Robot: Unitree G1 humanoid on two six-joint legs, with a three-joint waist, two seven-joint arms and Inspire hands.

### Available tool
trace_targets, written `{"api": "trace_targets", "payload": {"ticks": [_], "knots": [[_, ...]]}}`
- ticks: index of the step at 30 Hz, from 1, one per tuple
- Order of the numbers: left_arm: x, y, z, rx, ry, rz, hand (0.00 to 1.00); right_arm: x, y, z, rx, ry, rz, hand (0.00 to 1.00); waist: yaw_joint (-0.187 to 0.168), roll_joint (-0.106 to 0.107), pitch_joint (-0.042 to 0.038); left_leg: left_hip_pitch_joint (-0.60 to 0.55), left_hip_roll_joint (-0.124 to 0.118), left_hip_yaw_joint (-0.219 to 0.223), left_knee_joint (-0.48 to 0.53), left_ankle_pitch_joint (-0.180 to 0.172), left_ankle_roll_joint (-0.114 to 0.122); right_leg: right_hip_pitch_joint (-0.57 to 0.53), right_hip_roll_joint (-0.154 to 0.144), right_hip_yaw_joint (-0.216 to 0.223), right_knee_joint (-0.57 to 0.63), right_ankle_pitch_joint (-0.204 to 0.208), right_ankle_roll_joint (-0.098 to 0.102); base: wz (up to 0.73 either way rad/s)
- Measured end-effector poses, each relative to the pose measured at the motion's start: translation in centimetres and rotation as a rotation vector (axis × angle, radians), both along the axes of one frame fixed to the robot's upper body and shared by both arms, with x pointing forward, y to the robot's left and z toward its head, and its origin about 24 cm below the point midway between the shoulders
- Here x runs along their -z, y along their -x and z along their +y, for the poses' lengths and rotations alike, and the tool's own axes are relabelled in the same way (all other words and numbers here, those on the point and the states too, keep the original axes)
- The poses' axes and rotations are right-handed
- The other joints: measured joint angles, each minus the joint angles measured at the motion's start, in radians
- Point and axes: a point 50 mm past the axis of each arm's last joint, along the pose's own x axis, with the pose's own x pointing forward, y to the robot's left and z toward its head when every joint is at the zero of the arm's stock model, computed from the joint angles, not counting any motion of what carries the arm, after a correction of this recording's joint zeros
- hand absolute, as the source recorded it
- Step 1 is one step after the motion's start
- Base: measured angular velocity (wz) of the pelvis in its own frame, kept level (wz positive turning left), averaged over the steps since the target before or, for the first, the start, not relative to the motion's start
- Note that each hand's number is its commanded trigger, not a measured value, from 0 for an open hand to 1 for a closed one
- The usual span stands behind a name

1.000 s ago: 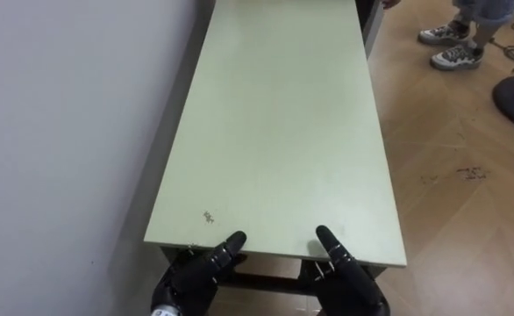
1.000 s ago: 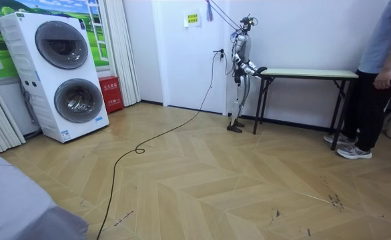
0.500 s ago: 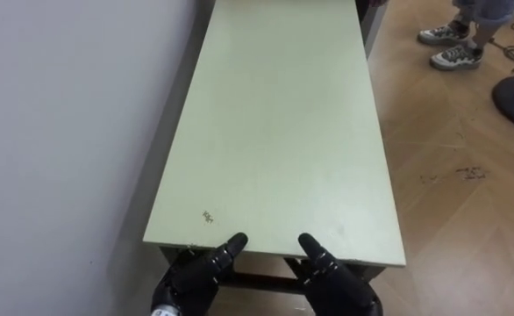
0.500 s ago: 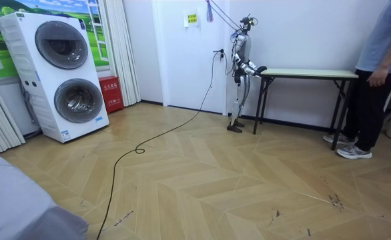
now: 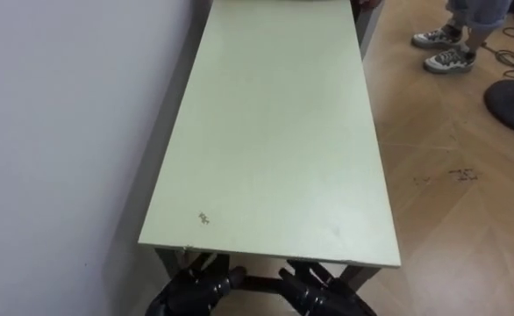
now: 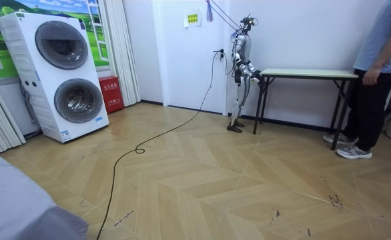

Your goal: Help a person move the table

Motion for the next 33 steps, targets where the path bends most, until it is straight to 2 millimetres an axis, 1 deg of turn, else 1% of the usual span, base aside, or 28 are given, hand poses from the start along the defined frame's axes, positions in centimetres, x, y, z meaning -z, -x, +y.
{"api": "trace_targets", "payload": {"ticks": [3, 5, 8, 12, 15, 21, 22, 26, 27, 28, 29, 31, 33], "knots": [[0.6, 1.1, -0.3, 0.07, -0.007, 0.064, 0.0, 0.2, 0.2, -0.4, -0.01, 0.011, 0.012, 0.0, -0.002, -0.003, 0.0018, -0.008, 0.0, 0.001, 0.001, 0.0, 0.0, -0.007, -0.001, 0.001, 0.001, 0.0, 0.0, -0.01], [0.6, 1.2, -0.6, 0.102, 0.009, 0.067, 0.0, 0.2, 0.1, -0.4, -0.028, 0.014, 0.019, 0.0, -0.002, -0.004, 0.002, -0.01, 0.0, 0.001, 0.001, 0.0, 0.0, -0.009, -0.001, 0.001, 0.001, 0.0, 0.0, 0.0], [0.6, 1.4, -0.7, 0.121, 0.04, 0.071, 0.0, 0.3, 0.2, -0.5, -0.049, 0.017, 0.015, 0.0, -0.011, -0.004, 0.002, -0.01, 0.0, -0.001, 0.001, 0.0, 0.0, -0.008, -0.001, -0.002, -0.001, 0.0, 0.0, 0.0], [0.8, 1.9, -0.2, 0.136, 0.053, 0.095, 0.0, 0.5, 0.5, -1.1, -0.103, 0.064, 0.025, 0.0, -0.025, -0.001, 0.0034, -0.005, 0.0, -0.001, -0.001, 0.0, 0.0, -0.005, 0.001, -0.001, -0.001, 0.0, 0.0, 0.0], [0.8, 2.3, 0.4, 0.143, 0.052, 0.109, 0.0, 1.0, 1.0, -1.7, -0.121, 0.1, 0.066, 0.0, -0.029, 0.002, 0.004, -0.005, 0.0, 0.0, -0.001, 0.0, 0.0, -0.006, 0.001, 0.0, -0.001, 0.0, 0.0, 0.0], [1.2, 2.8, 0.9, 0.126, 0.038, 0.14, 0.0, 1.7, 2.1, -2.3, -0.098, 0.139, 0.138, 0.0, -0.025, 0.01, 0.0002, 0.005, 0.001, 0.005, -0.004, 0.0, 0.0, 0.001, 0.001, 0.003, -0.001, -0.001, -0.001, -0.01], [1.3, 3.0, 1.1, 0.116, 0.021, 0.149, 0.0, 2.0, 2.4, -2.5, -0.088, 0.158, 0.163, 0.0, -0.025, 0.011, -0.0014, 0.007, 0.001, 0.007, -0.005, 0.0, 0.0, 0.002, 0.001, -0.001, 0.0, -0.001, -0.002, -0.05], [1.8, 3.6, 2.1, 0.067, -0.072, 0.196, 0.0, 2.5, 2.9, -3.4, -0.054, 0.245, 0.214, 0.0, -0.024, 0.011, -0.0016, 0.021, 0.003, 0.015, -0.008, -0.001, -0.001, 0.012, 0.002, -0.005, -0.002, -0.001, -0.004, -0.08], [2.1, 4.1, 2.6, 0.046, -0.118, 0.227, 0.0, 2.8, 3.2, -3.8, -0.027, 0.269, 0.244, 0.0, -0.024, 0.009, -0.0031, 0.025, 0.003, 0.015, -0.011, -0.002, -0.003, 0.018, 0.004, -0.003, -0.003, -0.001, -0.005, 0.0], [2.3, 4.7, 3.2, 0.024, -0.171, 0.264, 0.0, 3.0, 3.6, -4.2, 0.007, 0.293, 0.272, 0.0, -0.023, 0.008, -0.0076, 0.032, 0.003, 0.015, -0.018, -0.002, -0.003, 0.022, 0.004, -0.002, -0.003, -0.002, -0.006, 0.0], [2.4, 5.0, 3.4, 0.013, -0.197, 0.279, 0.0, 3.2, 3.7, -4.3, 0.024, 0.307, 0.288, 0.0, -0.023, 0.008, -0.0086, 0.034, 0.003, 0.015, -0.018, -0.003, -0.004, 0.024, 0.004, -0.003, -0.002, -0.003, -0.007, 0.0], [2.7, 6.6, 4.2, -0.02, -0.287, 0.336, 0.0, 3.6, 4.5, -5.0, 0.075, 0.359, 0.346, 0.0, -0.022, 0.006, -0.0083, 0.04, 0.004, 0.015, -0.018, -0.003, -0.004, 0.03, 0.004, -0.006, -0.003, -0.004, -0.009, 0.0], [2.9, 7.7, 4.5, -0.034, -0.347, 0.378, 0.0, 3.9, 5.2, -5.3, 0.095, 0.395, 0.398, 0.0, -0.021, 0.002, -0.0076, 0.04, 0.004, 0.014, -0.017, -0.003, -0.004, 0.03, 0.004, -0.008, -0.003, -0.004, -0.009, 0.02]]}}
